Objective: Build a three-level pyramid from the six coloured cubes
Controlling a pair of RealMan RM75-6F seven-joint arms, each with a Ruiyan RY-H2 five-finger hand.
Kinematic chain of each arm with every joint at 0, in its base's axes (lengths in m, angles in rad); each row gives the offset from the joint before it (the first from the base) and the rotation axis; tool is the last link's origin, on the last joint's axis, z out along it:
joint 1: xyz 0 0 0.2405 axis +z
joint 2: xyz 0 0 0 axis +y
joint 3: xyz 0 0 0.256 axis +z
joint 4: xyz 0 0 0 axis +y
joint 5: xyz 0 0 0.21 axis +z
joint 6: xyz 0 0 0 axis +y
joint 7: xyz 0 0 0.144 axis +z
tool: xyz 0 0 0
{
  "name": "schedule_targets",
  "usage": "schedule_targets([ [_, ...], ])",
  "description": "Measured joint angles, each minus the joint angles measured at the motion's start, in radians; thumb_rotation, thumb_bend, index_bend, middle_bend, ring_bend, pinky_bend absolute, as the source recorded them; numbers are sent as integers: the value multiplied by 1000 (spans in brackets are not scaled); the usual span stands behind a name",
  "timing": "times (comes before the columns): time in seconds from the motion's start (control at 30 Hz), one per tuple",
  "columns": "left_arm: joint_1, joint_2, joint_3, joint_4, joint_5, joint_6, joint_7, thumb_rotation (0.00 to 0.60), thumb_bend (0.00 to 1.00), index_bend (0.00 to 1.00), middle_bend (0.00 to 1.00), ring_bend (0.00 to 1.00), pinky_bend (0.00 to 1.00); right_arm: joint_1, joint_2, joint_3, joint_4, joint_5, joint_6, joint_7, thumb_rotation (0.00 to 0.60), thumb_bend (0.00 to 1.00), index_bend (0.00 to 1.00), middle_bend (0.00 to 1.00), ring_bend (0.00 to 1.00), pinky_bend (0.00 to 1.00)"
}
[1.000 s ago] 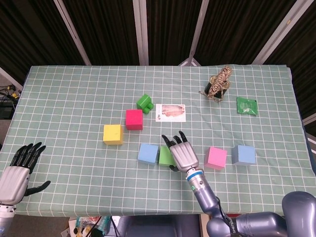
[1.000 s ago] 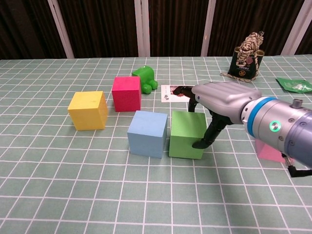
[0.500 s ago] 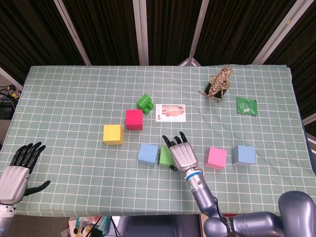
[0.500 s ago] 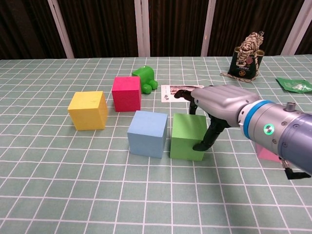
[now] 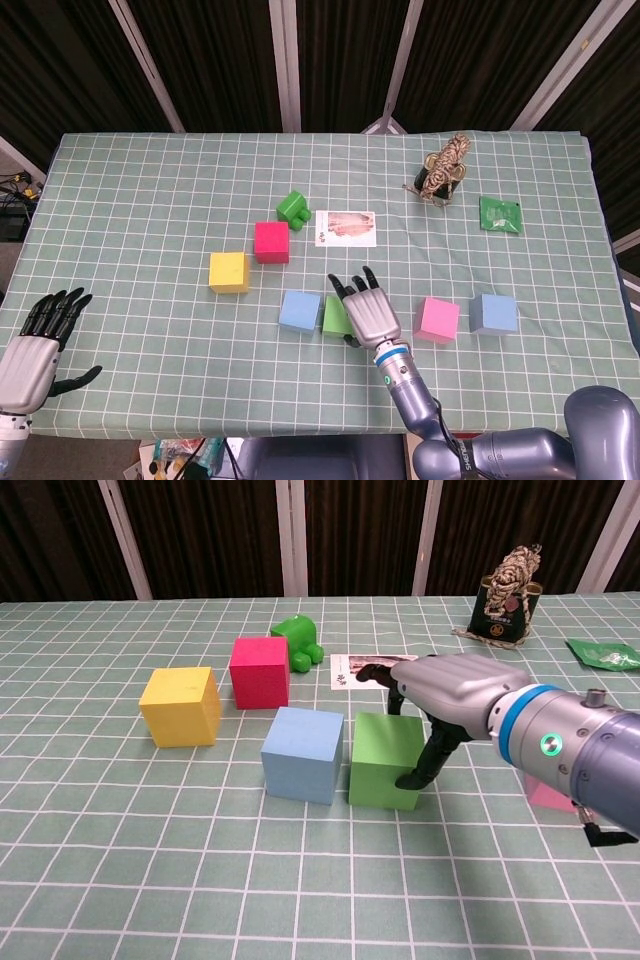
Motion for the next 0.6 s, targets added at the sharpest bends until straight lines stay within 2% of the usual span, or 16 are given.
schedule_targets([
  [0.6, 1, 0, -3, 0, 0, -3, 0, 600, 36, 0, 21, 0, 0, 7, 9, -5, 13, -3, -15, -7, 600, 209, 0, 412, 180, 0],
])
